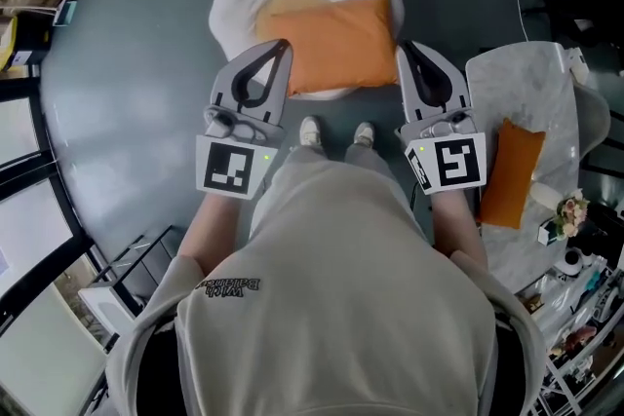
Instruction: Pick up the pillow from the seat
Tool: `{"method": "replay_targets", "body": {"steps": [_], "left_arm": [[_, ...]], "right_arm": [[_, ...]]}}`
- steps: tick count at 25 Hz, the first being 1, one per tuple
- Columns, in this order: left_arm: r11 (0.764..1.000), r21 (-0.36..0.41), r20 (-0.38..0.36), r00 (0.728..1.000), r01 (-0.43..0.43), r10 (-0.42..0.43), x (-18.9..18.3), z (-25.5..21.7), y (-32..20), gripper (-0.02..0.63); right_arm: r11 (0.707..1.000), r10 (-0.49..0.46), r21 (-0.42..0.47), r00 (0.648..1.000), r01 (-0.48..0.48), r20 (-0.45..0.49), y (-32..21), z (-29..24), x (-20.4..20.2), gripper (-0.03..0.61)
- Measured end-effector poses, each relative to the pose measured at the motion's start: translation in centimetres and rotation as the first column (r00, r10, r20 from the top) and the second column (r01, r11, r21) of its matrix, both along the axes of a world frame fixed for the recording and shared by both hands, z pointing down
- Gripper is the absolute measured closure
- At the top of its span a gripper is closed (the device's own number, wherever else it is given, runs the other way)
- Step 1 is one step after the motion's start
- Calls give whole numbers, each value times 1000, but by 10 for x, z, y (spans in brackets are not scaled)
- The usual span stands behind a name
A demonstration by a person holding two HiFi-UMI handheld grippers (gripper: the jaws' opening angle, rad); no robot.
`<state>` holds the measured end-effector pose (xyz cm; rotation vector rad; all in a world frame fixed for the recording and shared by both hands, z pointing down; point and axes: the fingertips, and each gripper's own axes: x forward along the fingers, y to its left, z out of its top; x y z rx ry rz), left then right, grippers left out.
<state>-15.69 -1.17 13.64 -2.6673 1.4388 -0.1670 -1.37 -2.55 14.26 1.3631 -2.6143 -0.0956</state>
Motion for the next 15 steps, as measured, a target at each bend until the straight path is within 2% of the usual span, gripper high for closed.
{"method": "replay_targets", "body": {"steps": [5,7,9,15], "left_arm": [[999,-35,-13,1000,-23,22,26,13,-21,606],[997,-36,-9,998,-61,61,43,24,-29,606],[994,-34,-14,994,-105,105,60,38,-37,606],[983,-94,-58,986,-159,154,102,97,-83,606]], "right_arm": [[998,16,-56,1000,-17,-19,-20,23,20,568],[995,23,-95,1000,-23,-10,-31,36,30,559],[990,33,-137,999,-31,10,-43,50,39,470],[967,101,-238,995,-96,10,-92,112,75,378]]}}
